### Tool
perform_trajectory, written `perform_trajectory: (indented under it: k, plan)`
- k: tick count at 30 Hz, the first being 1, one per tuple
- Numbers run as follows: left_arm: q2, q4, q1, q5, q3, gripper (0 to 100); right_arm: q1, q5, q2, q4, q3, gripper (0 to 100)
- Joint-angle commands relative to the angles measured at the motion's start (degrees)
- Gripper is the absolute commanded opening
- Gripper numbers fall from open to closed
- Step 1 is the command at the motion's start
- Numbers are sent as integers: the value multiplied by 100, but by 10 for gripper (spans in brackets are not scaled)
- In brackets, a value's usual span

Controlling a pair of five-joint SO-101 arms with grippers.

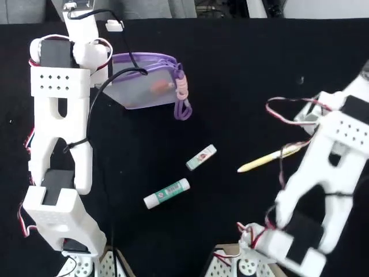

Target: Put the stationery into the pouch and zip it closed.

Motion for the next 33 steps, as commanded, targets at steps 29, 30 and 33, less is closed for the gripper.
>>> perform_trajectory:
  k: [29,30,33]
  plan:
    - [44,-519,295,-35,725,28,-18,-976,1138,-3798,2211,93]
    - [44,-519,286,-35,725,28,-26,-976,1138,-3824,2264,99]
    - [44,-519,286,-26,734,28,-70,-985,1138,-3824,2316,142]
